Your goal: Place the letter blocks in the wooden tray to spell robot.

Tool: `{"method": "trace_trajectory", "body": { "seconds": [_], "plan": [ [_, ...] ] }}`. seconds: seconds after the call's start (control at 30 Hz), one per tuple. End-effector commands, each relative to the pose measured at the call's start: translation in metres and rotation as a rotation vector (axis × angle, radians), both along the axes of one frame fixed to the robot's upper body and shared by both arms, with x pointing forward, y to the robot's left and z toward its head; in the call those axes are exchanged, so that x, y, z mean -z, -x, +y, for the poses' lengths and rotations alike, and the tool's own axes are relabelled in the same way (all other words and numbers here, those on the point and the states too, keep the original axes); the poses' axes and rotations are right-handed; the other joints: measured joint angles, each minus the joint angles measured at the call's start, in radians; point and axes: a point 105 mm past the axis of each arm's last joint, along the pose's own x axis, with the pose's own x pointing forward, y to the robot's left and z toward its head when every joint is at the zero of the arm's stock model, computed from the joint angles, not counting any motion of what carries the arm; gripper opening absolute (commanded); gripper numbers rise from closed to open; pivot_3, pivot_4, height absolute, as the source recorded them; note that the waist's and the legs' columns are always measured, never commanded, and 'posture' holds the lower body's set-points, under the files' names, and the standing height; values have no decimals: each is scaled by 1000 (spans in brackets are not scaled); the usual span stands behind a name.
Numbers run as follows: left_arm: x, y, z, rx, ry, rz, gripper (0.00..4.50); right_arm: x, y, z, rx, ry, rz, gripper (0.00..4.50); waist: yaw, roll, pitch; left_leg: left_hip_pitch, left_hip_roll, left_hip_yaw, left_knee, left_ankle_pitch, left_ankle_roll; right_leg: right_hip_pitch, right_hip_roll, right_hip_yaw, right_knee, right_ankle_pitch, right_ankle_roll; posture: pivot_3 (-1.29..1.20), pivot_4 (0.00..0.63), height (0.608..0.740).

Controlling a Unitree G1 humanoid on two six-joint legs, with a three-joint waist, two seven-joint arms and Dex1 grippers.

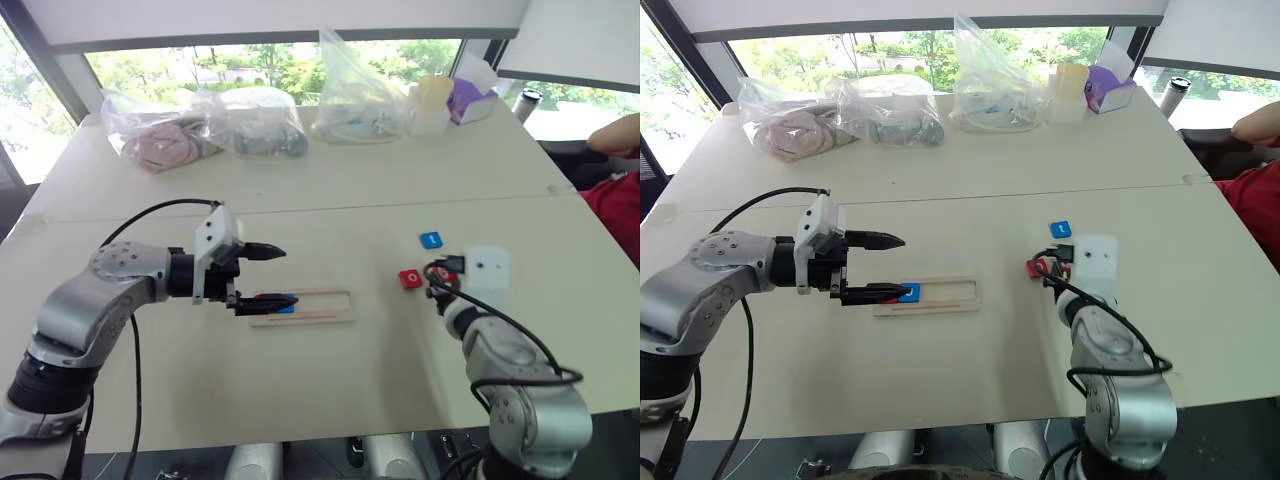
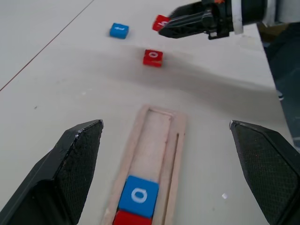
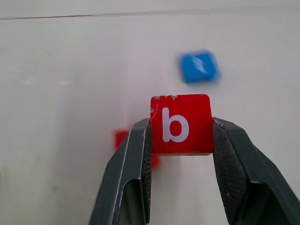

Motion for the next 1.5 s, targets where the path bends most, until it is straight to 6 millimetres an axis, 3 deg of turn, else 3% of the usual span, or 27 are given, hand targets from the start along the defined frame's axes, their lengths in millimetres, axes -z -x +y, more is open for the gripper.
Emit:
{"method": "trace_trajectory", "body": {
  "seconds": [0.03, 0.2, 0.3, 0.43, 0.6, 0.7, 0.77, 0.8, 0.83, 0.9, 0.97, 1.17, 1.5],
  "plan": [
    [-3, -4, -3, 24, -1, -29, 4500, -3, 9, -9, 69, 17, -13, 1311, 0, 0, 0, 0, 0, 0, 0, 0, 0, 0, 0, 0, 0, 0, 0, 0, 150, 740],
    [3, -5, -9, 55, -3, -23, 4500, 13, 13, -2, 71, -28, 58, 1311, 0, 0, 0, 0, 0, 0, 1, 1, -1, 0, 0, 0, 0, 0, -1, 0, 150, 740],
    [5, -5, -13, 71, -8, -21, 4500, 22, 13, 0, 34, -16, 113, 2544, 1, 0, 0, -1, 0, 0, 1, 1, -1, 0, 0, 0, 0, 0, 0, 0, 150, 740],
    [6, -4, -13, 78, -13, -24, 4500, 13, 10, -9, 23, 66, 111, 4471, 0, 0, 0, -2, 0, 0, 0, 1, -1, -1, -1, 0, 0, 0, 0, 0, 150, 740],
    [5, -4, -9, 70, -23, -24, 4500, -14, 4, -28, 16, 128, 49, 4471, 3, 0, 0, -1, 0, 0, 0, 1, -1, 0, -2, 0, -1, -1, 1, 0, 150, 740],
    [3, 1, -4, 74, -30, -4, 4500, -44, -16, -46, -139, 163, -81, 4471, 3, 0, 0, -2, -1, 0, 0, 1, -1, 0, -2, -1, -1, -1, 1, 0, 150, 740],
    [2, 5, -3, 85, -33, 15, 4500, -49, -21, -35, -344, 153, -102, 4471, 3, 0, 0, -2, -1, 1, 0, 1, -1, 1, -2, -1, -2, -1, 2, 0, 150, 740],
    [3, 8, -2, 92, -42, 19, 4500, -46, -17, -27, -500, 186, -82, 4471, 3, 0, 0, -2, -1, 1, 0, 0, -1, 1, -2, -1, -3, -1, 2, 0, 150, 740],
    [4, 12, -1, 100, -64, 21, 4500, -45, -6, -24, -732, 384, -71, 4471, 4, 1, 1, -2, -1, 2, 0, 0, 0, 2, -1, -2, -3, -2, 3, 0, 150, 740],
    [10, 21, 4, 124, -150, 8, 4500, -19, 10, -44, -994, 555, 116, 4471, 7, 1, 2, -1, -1, 2, -3, -1, 2, 2, -3, -2, -3, -4, 6, 0, 150, 740],
    [8, 26, 4, 124, -151, 10, 4500, -15, 8, -57, -1025, 487, 123, 4471, 5, -2, 2, 0, -1, 4, -3, -2, 4, 4, -2, -2, -5, -6, 6, 0, 150, 740],
    [10, 29, 8, 62, -156, 10, 4500, 0, 0, -68, -1091, 386, 98, 4471, 3, -2, 3, 1, -1, 6, 2, -2, 4, 4, -2, -1, -3, -4, 4, 0, 150, 740],
    [9, 31, 9, 29, -145, 13, 4500, 22, -12, -83, -1117, 385, 130, 4471, 9, -2, 3, 0, -1, 5, 3, -2, 4, 5, -2, 0, -2, -4, 3, 0, 150, 740]
  ]
}}
